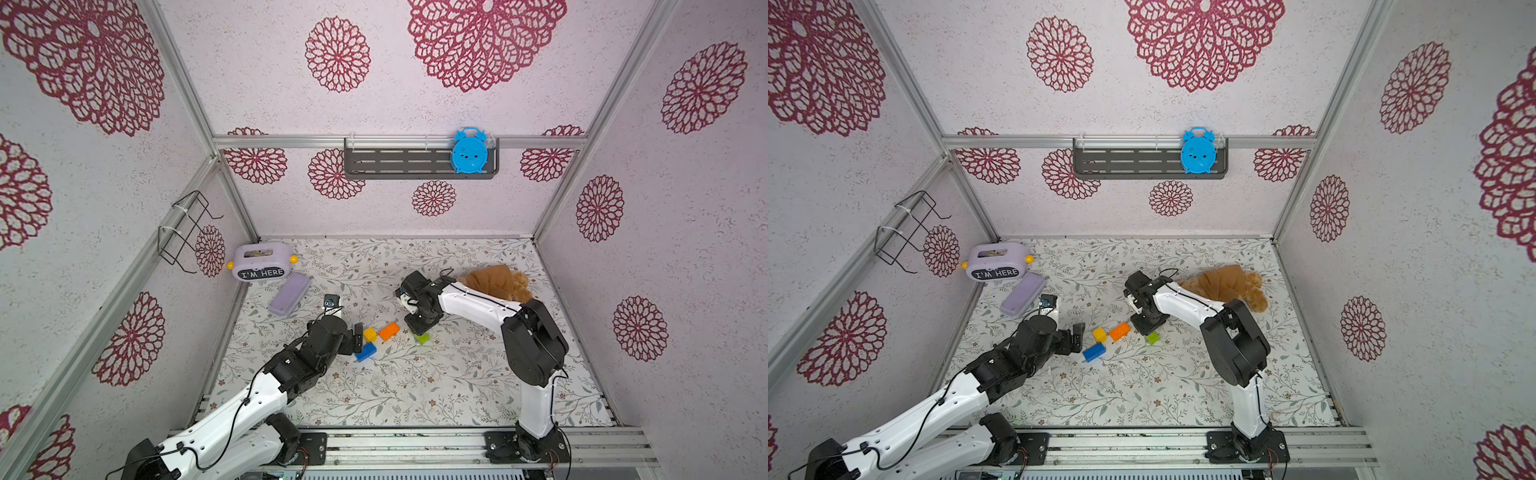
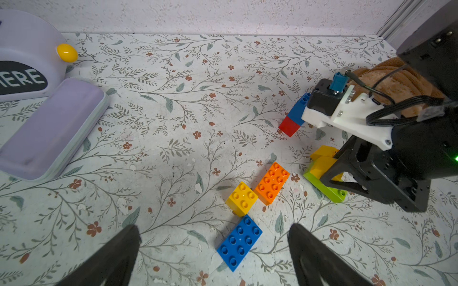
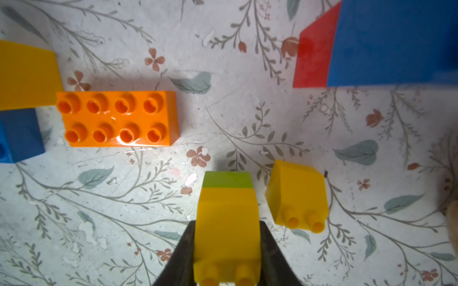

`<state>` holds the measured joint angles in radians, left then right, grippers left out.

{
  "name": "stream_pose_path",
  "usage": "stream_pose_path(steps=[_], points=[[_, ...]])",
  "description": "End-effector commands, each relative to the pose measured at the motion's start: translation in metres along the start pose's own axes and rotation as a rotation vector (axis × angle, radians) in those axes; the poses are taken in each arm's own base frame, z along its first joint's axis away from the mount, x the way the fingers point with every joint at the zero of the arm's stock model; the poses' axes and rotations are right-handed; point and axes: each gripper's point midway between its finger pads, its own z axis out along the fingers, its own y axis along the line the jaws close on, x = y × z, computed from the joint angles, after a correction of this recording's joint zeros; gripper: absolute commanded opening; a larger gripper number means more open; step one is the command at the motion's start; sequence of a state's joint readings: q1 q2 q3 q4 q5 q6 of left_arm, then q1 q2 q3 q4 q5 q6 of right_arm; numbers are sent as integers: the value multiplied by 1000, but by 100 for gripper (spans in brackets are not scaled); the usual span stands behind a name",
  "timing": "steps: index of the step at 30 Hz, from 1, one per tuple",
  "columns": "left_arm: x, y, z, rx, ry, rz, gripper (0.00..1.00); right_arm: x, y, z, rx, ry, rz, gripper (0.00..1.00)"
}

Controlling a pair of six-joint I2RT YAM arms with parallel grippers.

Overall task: Assemble a fork with lego
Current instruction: Assemble the lego brick with the lego brick.

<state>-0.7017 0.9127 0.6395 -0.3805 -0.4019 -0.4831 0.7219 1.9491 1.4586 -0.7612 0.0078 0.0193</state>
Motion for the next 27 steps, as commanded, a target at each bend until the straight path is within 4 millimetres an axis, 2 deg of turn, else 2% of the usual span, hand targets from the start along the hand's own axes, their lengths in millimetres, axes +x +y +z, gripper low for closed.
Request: stream_pose_path(steps=[1,13,17,20,23,25,27], points=[[-3,4,-1,-13,-11,-14,97,12,-3,10,28,61,1,23],[-1,3,2,-17,1,-4,97,73,-5,57,51,282,-24,23],[1,2,3,-13,11,-4,97,84,-7,63,65,331,-38,23],[4,2,5,-13,24,-14,97,66,-8,47,68,270,-35,25],[7,1,7,-8,47,-38,97,29,-6,13,46,147,-25,30],[7,-2,8,2,67,-55,97,8,-5,-9,43,73,-26,41],[7,-4,9,11,78,-45,97,-1,-6,-25,46,32,-28,49]])
